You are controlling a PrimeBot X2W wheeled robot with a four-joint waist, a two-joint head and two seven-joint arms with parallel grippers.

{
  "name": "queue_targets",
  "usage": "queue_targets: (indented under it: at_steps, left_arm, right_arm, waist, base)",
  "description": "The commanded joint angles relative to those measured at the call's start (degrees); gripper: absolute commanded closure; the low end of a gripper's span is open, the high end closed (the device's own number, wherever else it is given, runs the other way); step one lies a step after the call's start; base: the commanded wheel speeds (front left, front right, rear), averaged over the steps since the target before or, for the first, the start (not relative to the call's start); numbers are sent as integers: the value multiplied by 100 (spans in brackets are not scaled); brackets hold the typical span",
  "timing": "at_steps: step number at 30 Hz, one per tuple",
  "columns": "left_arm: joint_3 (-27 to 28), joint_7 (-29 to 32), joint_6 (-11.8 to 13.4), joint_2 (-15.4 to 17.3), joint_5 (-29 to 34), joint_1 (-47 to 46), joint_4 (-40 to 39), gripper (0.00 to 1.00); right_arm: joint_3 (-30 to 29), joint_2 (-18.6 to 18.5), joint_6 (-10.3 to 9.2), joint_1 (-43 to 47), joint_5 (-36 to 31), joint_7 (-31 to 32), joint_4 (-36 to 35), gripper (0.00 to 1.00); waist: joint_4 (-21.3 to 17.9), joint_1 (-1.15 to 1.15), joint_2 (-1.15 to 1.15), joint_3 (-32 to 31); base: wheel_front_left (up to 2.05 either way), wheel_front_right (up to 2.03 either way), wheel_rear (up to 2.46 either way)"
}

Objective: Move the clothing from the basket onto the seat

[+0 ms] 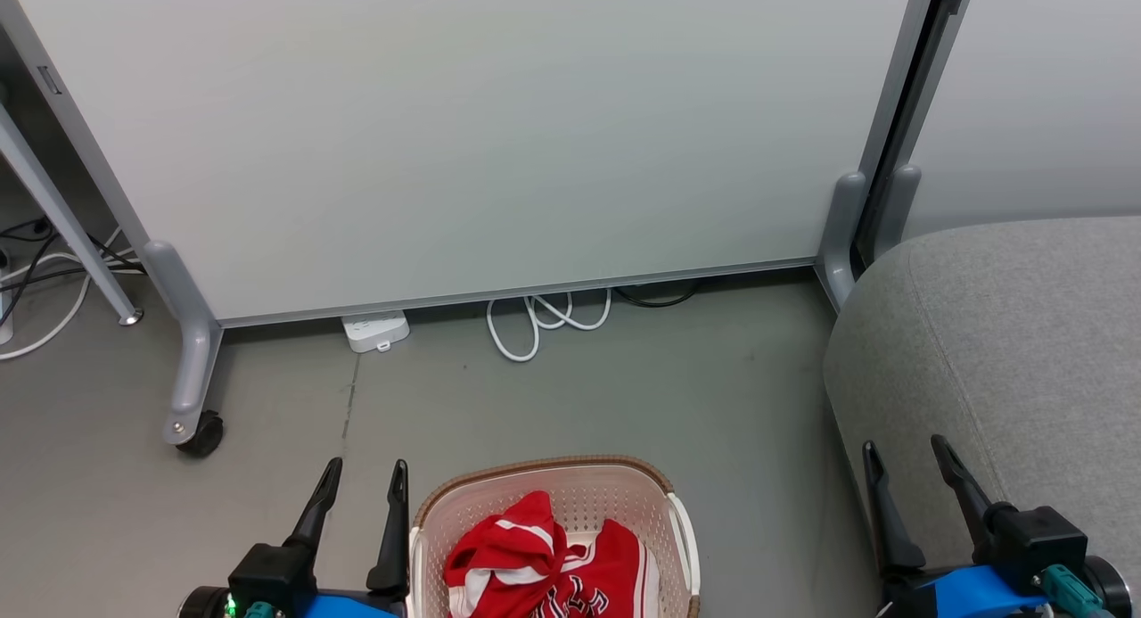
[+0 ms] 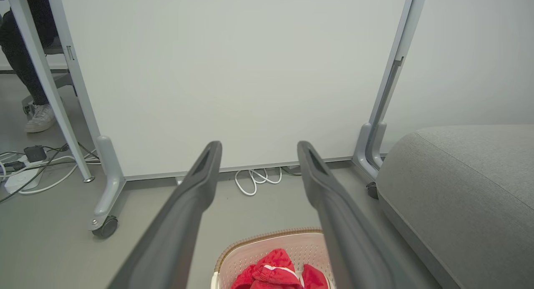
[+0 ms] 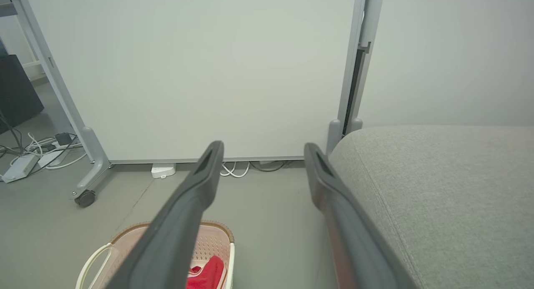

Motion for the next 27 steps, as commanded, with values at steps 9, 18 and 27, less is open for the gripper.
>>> queue_targets:
  at_steps: [9, 18, 27]
  left_arm:
    - [-49, -17, 20, 20, -18, -208, 246, 0]
    - [-118, 193, -125, 211, 70, -1111, 1223, 0]
    - [-272, 624, -195, 477, 264, -2181, 2345, 0]
  right_arm:
    - [185, -21, -2, -324, -17, 4, -215, 0]
    - [622, -20, -2, -1355, 81, -216, -241, 0]
    - [1078, -16, -2, -2214, 313, -601, 61, 0]
  waist:
    - [-313, 0, 0, 545]
    - [-1073, 0, 0, 1968]
    - [-1785, 0, 0, 3076]
  base:
    - [0, 0, 0]
    - [0, 0, 0]
    - [0, 0, 0]
